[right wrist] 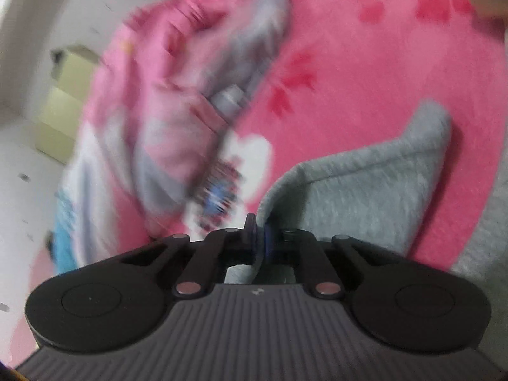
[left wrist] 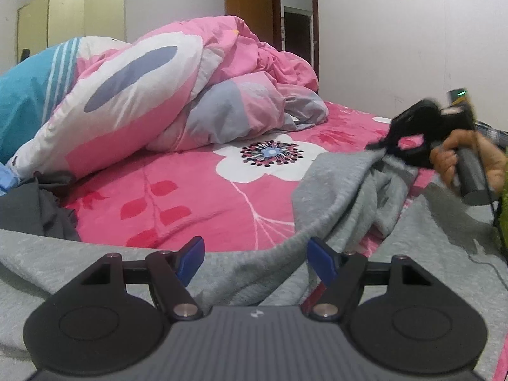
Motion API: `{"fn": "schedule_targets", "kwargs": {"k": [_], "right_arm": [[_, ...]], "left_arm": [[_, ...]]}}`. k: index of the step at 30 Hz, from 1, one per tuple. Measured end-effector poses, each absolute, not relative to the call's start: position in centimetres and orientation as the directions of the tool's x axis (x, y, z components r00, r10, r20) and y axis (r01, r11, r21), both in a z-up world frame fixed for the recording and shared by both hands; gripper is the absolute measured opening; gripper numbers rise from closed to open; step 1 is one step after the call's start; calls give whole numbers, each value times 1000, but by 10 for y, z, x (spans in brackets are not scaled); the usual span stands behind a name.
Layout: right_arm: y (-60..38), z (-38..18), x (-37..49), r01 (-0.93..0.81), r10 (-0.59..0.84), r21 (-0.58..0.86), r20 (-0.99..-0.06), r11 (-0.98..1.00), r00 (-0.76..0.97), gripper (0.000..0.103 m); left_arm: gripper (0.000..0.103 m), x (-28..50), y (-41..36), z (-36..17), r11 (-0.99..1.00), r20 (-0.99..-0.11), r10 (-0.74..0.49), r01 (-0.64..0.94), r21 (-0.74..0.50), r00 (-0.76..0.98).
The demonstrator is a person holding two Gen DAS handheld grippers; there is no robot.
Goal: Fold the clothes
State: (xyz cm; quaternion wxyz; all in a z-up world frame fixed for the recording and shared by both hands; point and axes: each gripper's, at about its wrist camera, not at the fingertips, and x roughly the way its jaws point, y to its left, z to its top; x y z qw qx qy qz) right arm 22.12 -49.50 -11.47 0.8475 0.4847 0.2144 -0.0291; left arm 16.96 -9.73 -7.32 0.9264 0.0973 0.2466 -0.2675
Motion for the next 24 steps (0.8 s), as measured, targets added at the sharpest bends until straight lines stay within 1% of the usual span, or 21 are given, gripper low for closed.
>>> {"fn": "schedule_targets", "kwargs": {"k": [3, 7, 9, 13, 15, 18, 24], "right_arm": [[-486, -74, 188, 165, 100, 795, -272, 584, 957, 3], [-463, -20, 129, 89, -10, 730, -112, 678, 994, 3], [-450, 2, 100, 67, -64, 691, -31, 720, 998, 3], [-423, 26, 49, 71, -176, 631, 104, 772, 979, 3], [-413, 29, 33, 93, -222, 613, 139, 785, 965, 3], [-406, 26, 22, 133, -277, 598, 155, 790, 948, 3], [-410, 11, 34, 220, -347, 565, 127, 795, 929, 3]], "left_arm": [[72, 165, -89, -72, 846, -505, -435, 531, 54, 745], [72, 158, -75, -68, 865, -495, -419, 500, 36, 761], [72, 154, -68, -66, 874, -489, -414, 486, 24, 768], [73, 152, -56, -65, 893, -489, -389, 450, 9, 781], [73, 156, -50, -65, 906, -490, -374, 424, -9, 787], [73, 172, -45, -66, 928, -506, -339, 369, -44, 793], [72, 218, -37, -76, 972, -575, -226, 219, -83, 786]]}}
